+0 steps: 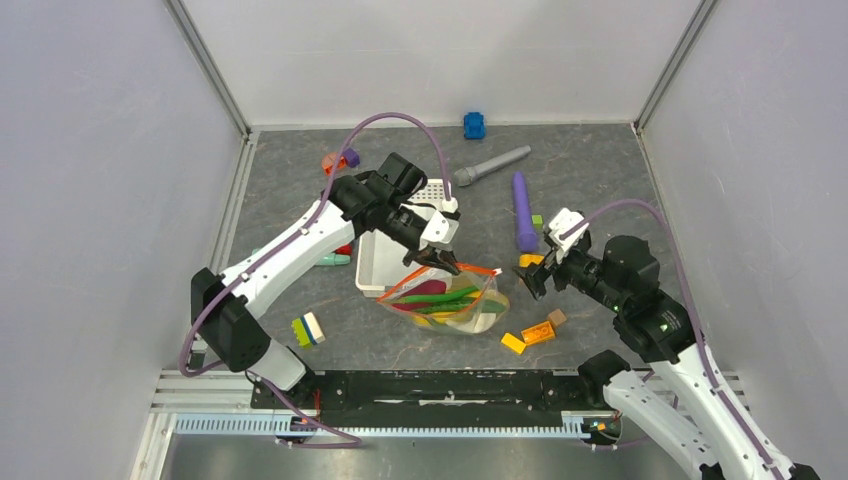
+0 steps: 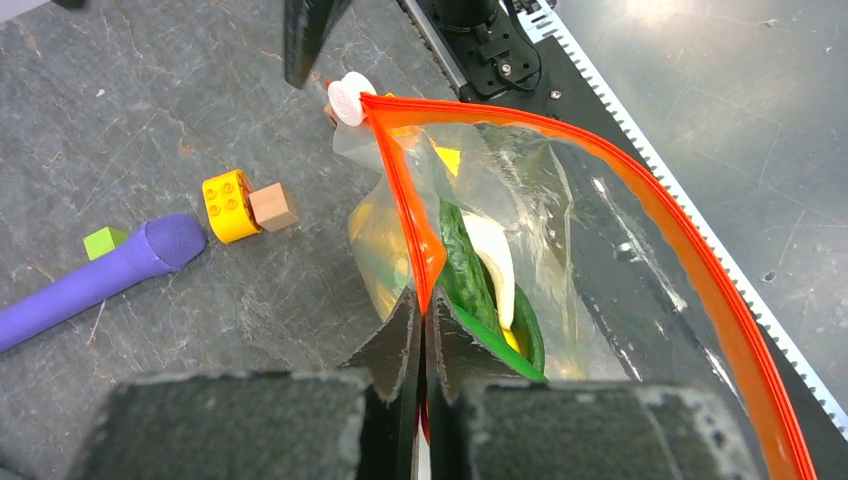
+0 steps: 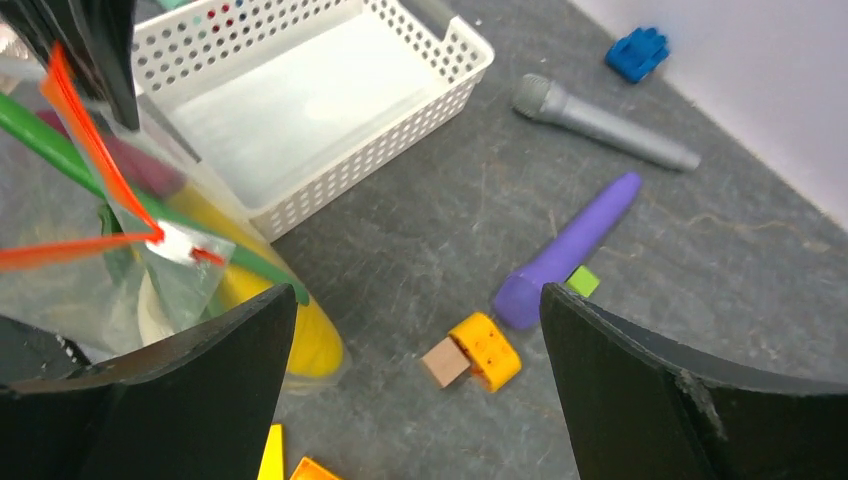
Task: Place the food in the zip-top bag and seal the zipper
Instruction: Adjust the zipper food storage bag at the center of the board.
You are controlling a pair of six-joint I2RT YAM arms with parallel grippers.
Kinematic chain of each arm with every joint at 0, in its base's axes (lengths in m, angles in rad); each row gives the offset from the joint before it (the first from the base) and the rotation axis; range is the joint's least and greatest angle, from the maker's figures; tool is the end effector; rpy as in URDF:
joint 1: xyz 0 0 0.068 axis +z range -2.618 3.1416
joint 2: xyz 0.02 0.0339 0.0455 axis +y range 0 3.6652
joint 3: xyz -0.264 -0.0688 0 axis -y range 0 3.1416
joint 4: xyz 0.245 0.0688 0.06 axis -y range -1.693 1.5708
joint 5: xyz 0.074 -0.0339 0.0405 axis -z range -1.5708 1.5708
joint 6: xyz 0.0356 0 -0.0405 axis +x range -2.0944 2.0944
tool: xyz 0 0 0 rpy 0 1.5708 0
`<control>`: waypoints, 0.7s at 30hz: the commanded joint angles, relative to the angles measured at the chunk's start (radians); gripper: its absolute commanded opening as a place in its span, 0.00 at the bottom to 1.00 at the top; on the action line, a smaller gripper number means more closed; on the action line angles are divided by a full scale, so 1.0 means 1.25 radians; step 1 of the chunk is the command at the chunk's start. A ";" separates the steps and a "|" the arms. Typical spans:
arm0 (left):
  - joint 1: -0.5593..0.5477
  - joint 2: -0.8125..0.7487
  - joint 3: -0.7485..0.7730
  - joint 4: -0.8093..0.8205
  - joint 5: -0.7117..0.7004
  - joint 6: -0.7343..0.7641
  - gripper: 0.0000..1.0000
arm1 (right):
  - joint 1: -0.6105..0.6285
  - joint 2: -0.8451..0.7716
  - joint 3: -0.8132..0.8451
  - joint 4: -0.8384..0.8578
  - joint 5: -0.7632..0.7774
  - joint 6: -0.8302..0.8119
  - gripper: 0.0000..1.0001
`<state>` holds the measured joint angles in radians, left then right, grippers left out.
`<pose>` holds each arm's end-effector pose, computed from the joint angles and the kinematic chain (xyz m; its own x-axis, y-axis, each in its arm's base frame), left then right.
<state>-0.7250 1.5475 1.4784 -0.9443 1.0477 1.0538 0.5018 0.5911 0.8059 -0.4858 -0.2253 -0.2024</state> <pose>0.2123 -0.2293 0.3425 0.2722 0.3391 -0.9005 0.8855 -0.4546 0.0965 0.1120 0.0705 0.3424 -0.0977 -0.2771 -0.9559 -0.6913 0.7098 -0.1351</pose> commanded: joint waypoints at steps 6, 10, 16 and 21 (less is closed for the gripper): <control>0.004 -0.040 0.013 -0.036 0.029 0.077 0.02 | 0.003 -0.095 -0.161 0.162 -0.253 0.003 0.97; 0.004 -0.043 0.011 -0.035 0.040 0.080 0.02 | 0.002 -0.063 -0.187 0.255 -0.361 0.028 0.95; 0.005 -0.041 0.004 -0.036 0.048 0.087 0.02 | 0.002 0.014 -0.182 0.307 -0.397 0.042 0.91; 0.004 -0.039 -0.001 -0.037 0.053 0.088 0.02 | 0.002 0.025 -0.198 0.395 -0.478 0.073 0.88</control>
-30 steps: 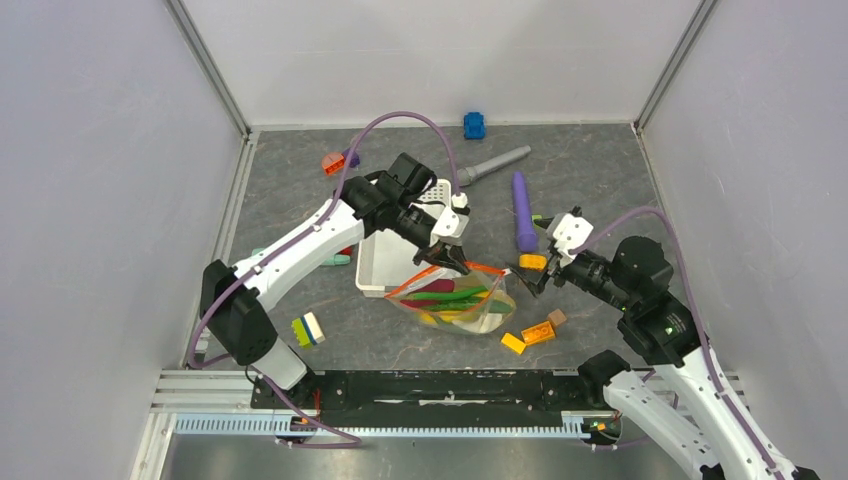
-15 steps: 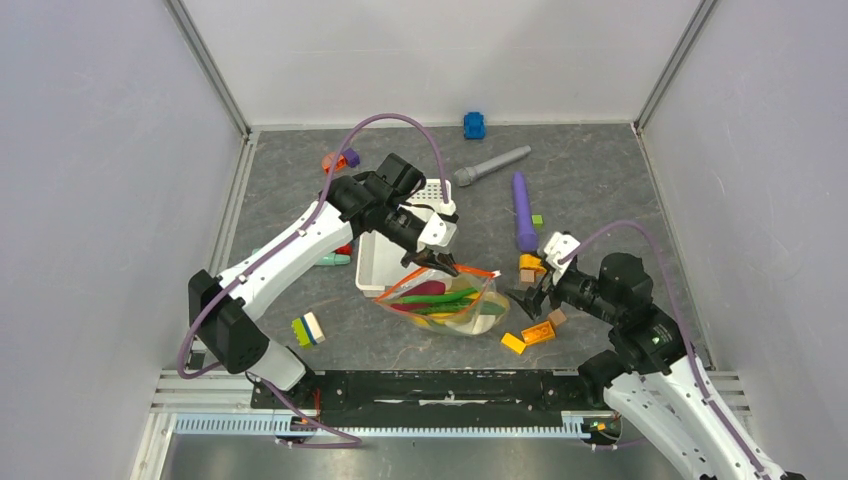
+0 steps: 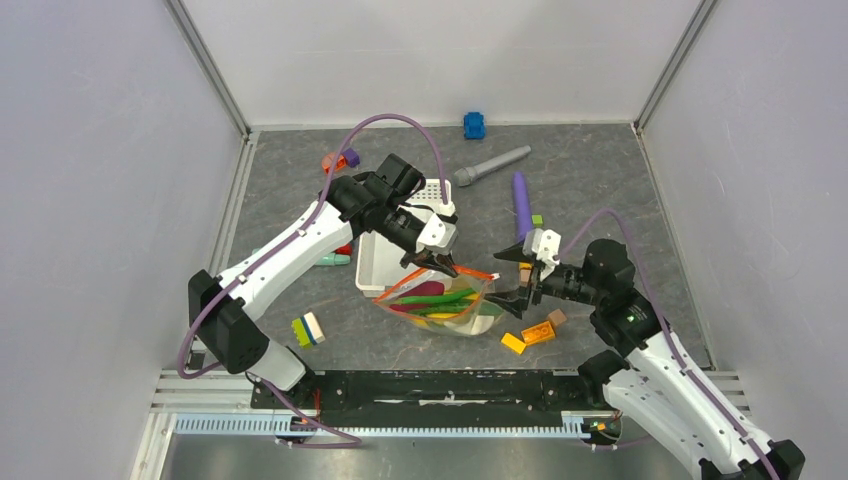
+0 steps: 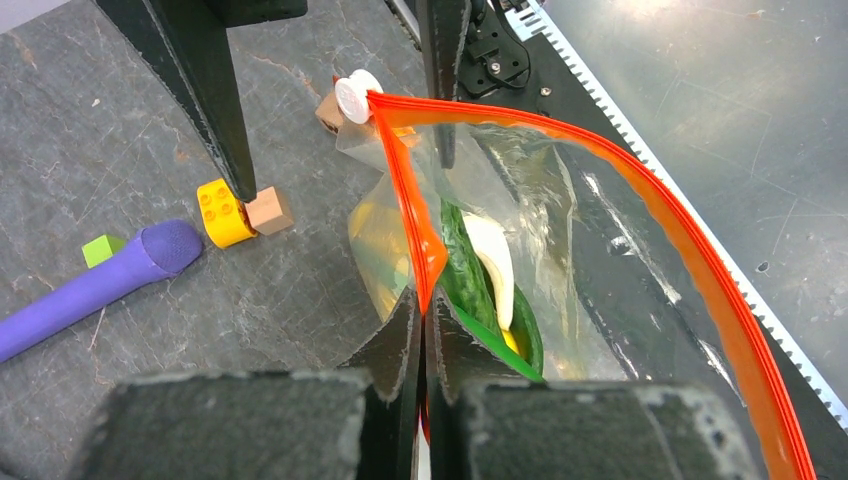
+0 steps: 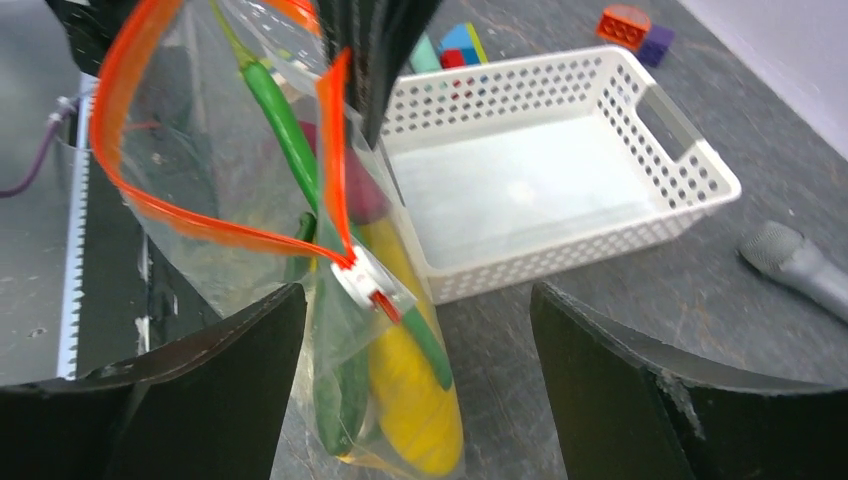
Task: Place the food in the zip-top bag and seal the zipper
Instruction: Adjust the zipper food storage bag at the center of the board.
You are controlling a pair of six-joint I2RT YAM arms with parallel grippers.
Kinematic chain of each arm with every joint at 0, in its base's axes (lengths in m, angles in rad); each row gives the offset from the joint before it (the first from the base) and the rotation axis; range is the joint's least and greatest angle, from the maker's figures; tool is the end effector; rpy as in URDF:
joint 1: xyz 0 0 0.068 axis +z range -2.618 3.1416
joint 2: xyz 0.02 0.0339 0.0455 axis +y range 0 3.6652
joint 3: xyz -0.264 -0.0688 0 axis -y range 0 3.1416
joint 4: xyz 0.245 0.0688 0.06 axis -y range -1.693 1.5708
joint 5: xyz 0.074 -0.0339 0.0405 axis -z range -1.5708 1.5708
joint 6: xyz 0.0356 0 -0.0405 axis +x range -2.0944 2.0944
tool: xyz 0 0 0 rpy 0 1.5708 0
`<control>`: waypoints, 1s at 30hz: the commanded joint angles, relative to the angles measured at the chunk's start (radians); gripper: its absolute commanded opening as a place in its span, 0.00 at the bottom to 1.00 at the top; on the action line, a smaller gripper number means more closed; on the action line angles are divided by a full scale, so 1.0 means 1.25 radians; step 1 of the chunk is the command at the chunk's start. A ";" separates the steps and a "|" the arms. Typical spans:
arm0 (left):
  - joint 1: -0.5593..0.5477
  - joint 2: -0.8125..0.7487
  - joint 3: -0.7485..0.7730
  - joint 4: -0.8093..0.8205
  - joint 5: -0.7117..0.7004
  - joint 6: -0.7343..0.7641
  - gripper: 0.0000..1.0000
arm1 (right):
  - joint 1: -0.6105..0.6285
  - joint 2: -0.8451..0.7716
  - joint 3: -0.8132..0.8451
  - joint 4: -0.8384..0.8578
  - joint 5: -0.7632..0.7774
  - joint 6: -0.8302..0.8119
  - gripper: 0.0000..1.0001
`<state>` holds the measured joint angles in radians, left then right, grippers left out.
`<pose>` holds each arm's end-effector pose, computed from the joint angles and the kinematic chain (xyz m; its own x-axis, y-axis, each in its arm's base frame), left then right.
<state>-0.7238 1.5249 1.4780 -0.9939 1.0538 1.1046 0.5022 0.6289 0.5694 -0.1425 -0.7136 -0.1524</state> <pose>0.2056 -0.2230 0.3466 0.2959 0.3277 -0.8972 0.8726 -0.4748 0.1144 0.1233 0.0943 0.2939 -0.0332 -0.1492 -0.9882 -0.9419 0.3352 -0.0189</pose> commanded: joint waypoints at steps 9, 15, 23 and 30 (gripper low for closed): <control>0.003 -0.022 0.000 0.003 0.058 0.049 0.04 | 0.002 -0.004 -0.028 0.174 -0.139 0.058 0.64; 0.003 -0.026 0.002 0.002 0.054 0.039 0.58 | 0.002 0.006 0.005 0.117 -0.138 0.027 0.28; 0.002 -0.044 0.017 0.012 0.081 -0.028 1.00 | 0.002 0.058 0.149 -0.117 -0.046 -0.029 0.07; -0.007 -0.098 -0.054 0.296 0.027 -0.357 1.00 | 0.003 0.106 0.255 -0.283 0.122 0.003 0.00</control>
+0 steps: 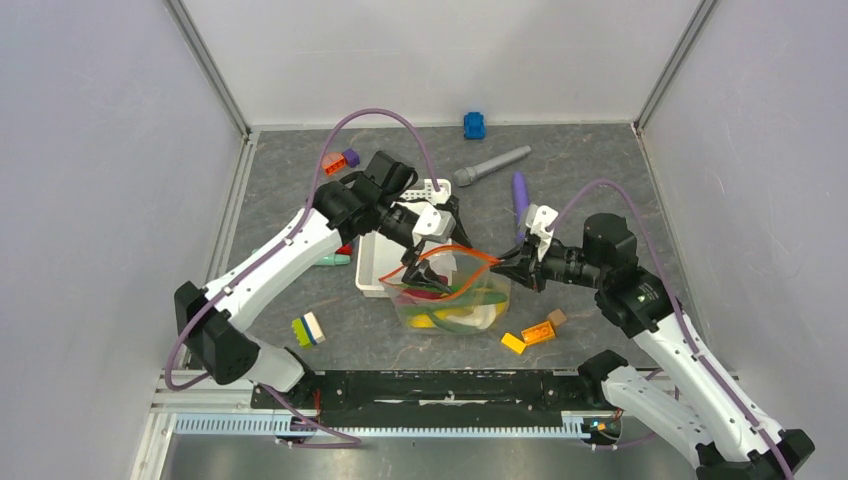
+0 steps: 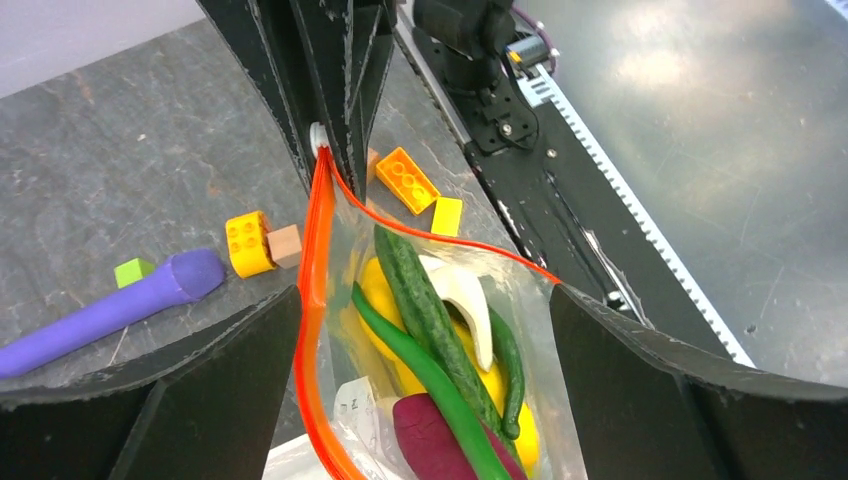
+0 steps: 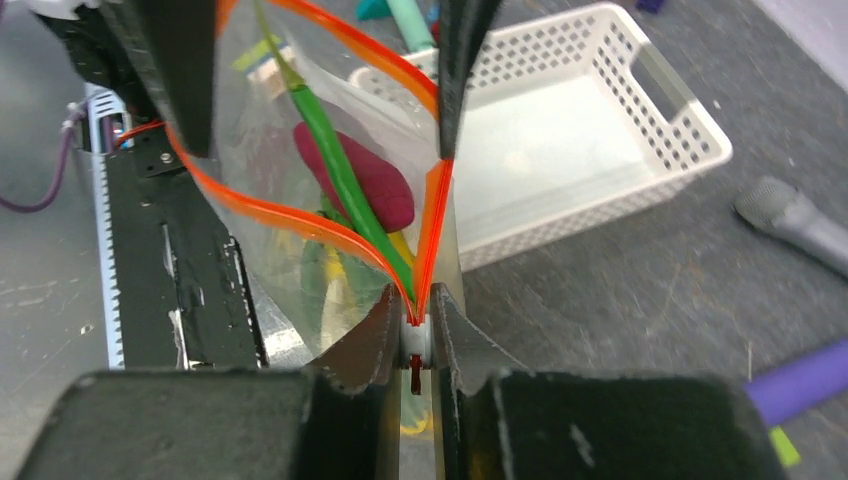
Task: Place the food in the zip-top bag and seal the zipper
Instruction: Adjust the zipper food storage bag at the center of the board.
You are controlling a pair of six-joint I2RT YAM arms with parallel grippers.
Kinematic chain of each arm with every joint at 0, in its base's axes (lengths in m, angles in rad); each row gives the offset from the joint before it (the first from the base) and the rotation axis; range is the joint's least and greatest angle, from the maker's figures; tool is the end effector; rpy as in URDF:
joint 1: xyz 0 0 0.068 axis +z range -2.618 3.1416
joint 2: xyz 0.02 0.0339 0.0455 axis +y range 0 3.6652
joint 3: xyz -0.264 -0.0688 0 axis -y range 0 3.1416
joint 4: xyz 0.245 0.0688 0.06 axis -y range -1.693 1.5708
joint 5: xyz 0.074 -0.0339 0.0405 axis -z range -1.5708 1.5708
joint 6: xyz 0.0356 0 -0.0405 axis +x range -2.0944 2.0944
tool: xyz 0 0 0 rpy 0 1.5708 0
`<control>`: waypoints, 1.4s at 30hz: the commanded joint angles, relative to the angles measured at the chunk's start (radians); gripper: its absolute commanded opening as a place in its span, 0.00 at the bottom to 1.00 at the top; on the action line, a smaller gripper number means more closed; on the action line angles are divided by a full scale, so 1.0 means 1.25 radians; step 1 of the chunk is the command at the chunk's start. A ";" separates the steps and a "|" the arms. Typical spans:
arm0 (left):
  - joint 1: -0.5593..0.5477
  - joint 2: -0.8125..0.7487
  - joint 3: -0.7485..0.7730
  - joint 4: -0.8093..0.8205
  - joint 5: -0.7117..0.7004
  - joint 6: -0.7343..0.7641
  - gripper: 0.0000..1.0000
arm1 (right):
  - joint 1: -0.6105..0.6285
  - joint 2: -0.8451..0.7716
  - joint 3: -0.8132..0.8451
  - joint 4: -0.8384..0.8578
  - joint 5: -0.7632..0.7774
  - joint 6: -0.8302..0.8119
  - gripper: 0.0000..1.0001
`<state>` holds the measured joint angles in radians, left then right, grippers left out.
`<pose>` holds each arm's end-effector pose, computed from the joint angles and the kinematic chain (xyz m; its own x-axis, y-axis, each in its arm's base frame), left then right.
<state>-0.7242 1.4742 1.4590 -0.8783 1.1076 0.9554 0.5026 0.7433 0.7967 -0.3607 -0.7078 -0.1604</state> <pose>0.2012 -0.2205 0.3625 0.2477 0.2680 -0.9310 0.8899 -0.4428 0.1093 0.1320 0.0990 0.3346 -0.1165 -0.2025 -0.9723 -0.9397 0.3393 0.0419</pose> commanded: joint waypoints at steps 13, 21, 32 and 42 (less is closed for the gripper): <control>-0.152 -0.030 0.041 0.363 -0.417 -0.600 1.00 | 0.002 0.036 0.114 -0.152 0.180 0.041 0.00; -0.178 0.034 0.090 0.277 -0.442 -0.580 1.00 | 0.002 0.023 0.122 -0.150 0.216 0.069 0.00; -0.196 0.028 0.007 0.258 -0.406 -0.464 0.99 | 0.002 -0.011 0.098 -0.134 0.117 0.018 0.00; -0.195 0.000 -0.049 0.268 -0.440 -0.451 0.41 | 0.002 -0.039 0.078 -0.125 0.111 -0.002 0.00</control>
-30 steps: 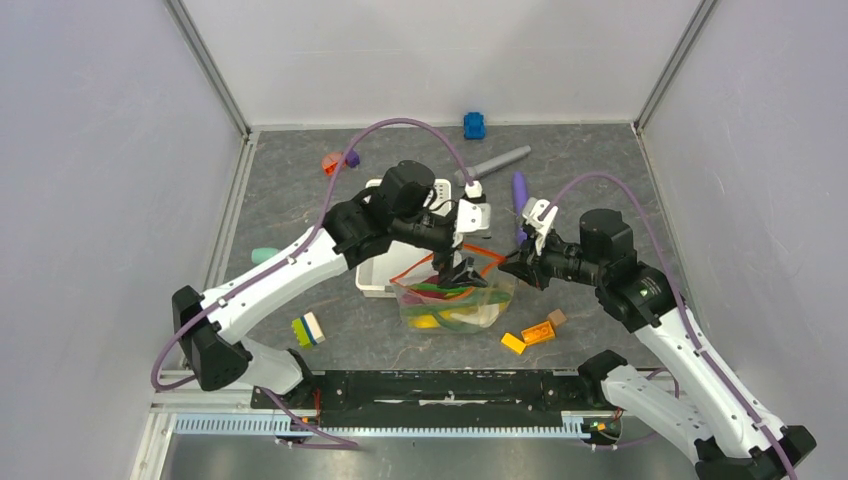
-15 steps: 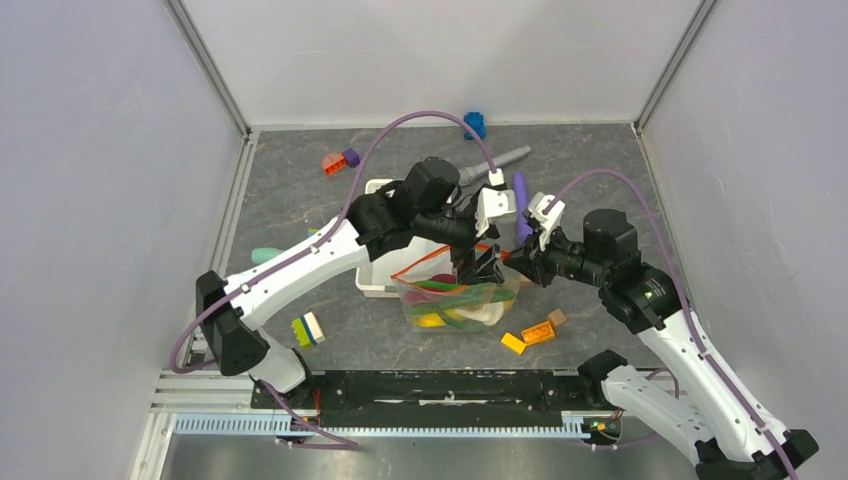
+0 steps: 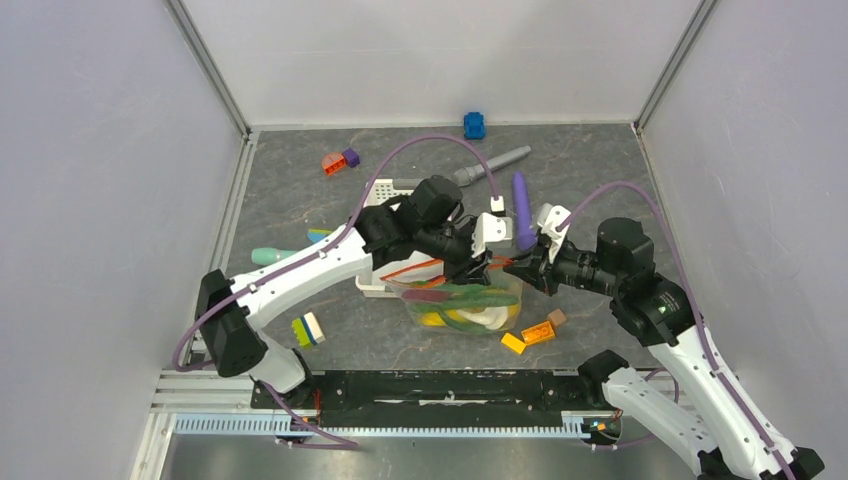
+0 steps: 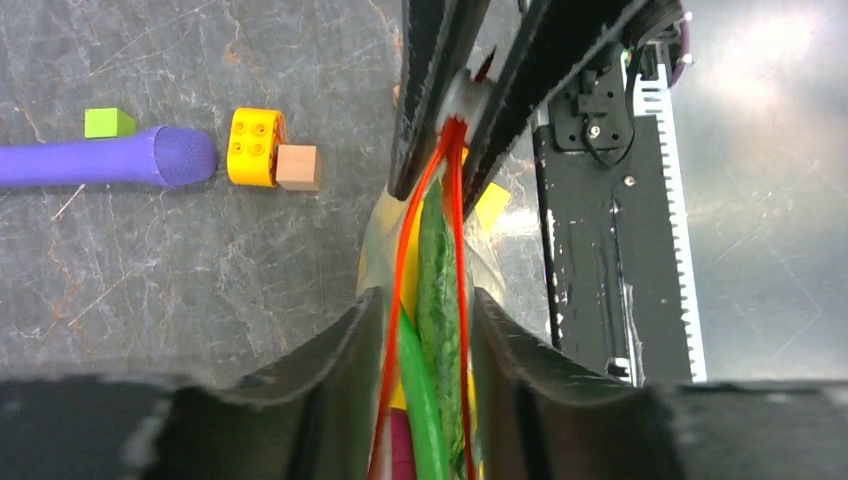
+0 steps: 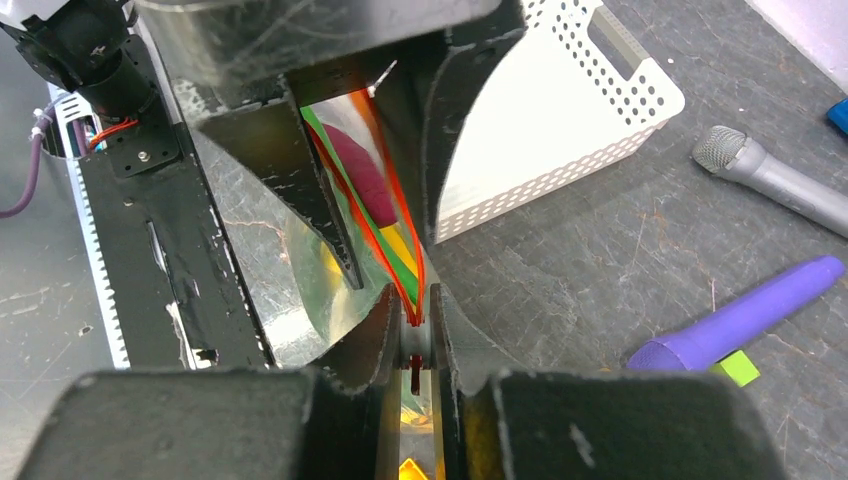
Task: Place the food in the zip-top bag and seal the zipper
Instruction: Adjust the zipper food storage bag at the center of the board.
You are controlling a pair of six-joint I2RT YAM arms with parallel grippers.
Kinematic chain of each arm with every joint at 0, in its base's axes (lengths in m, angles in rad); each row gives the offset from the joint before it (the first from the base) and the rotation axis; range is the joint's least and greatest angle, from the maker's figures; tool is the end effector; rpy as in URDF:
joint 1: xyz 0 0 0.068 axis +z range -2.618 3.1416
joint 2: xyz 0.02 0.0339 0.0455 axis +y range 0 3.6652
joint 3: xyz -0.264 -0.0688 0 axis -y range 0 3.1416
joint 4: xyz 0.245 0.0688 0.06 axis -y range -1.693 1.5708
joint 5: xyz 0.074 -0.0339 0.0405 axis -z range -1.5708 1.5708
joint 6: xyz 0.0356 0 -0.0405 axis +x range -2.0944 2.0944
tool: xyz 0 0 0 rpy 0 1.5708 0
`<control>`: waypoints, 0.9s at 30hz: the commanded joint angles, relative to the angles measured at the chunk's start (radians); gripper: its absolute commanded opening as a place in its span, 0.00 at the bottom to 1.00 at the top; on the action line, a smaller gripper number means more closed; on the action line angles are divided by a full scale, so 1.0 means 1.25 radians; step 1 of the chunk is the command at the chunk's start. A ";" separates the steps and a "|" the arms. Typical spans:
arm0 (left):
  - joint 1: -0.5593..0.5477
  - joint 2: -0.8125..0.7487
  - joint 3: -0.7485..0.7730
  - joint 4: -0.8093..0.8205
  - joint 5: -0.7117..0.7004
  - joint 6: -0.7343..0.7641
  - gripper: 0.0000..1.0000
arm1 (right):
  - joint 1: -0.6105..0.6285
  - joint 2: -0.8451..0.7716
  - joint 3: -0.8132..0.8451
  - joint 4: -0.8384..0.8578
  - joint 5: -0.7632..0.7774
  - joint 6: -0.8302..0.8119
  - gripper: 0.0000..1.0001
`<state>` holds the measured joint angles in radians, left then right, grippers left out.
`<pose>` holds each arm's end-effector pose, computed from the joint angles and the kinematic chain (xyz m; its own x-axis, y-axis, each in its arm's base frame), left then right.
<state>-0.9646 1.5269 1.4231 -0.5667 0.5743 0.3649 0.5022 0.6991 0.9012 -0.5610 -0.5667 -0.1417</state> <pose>0.1777 -0.2902 0.3470 0.0020 0.5229 -0.8524 0.9974 -0.0622 -0.0357 0.1164 0.0857 0.3548 -0.1852 -0.2376 -0.9535 -0.8817 0.4687 0.0544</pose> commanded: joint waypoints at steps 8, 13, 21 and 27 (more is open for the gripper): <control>-0.003 -0.139 -0.146 0.139 -0.028 -0.009 0.02 | 0.002 0.013 -0.047 0.041 0.010 -0.074 0.12; -0.003 -0.228 -0.250 0.236 -0.050 -0.052 0.02 | 0.002 0.008 -0.106 0.119 -0.114 -0.109 0.44; -0.003 -0.357 -0.365 0.292 -0.057 -0.017 0.02 | 0.002 -0.035 -0.199 0.267 -0.245 -0.124 0.54; -0.002 -0.385 -0.386 0.295 -0.059 -0.018 0.02 | 0.002 -0.016 -0.208 0.335 -0.293 -0.092 0.54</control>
<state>-0.9661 1.0737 0.9508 -0.2703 0.5056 0.3378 0.5041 0.6704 0.6453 -0.2680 -0.8577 -0.2768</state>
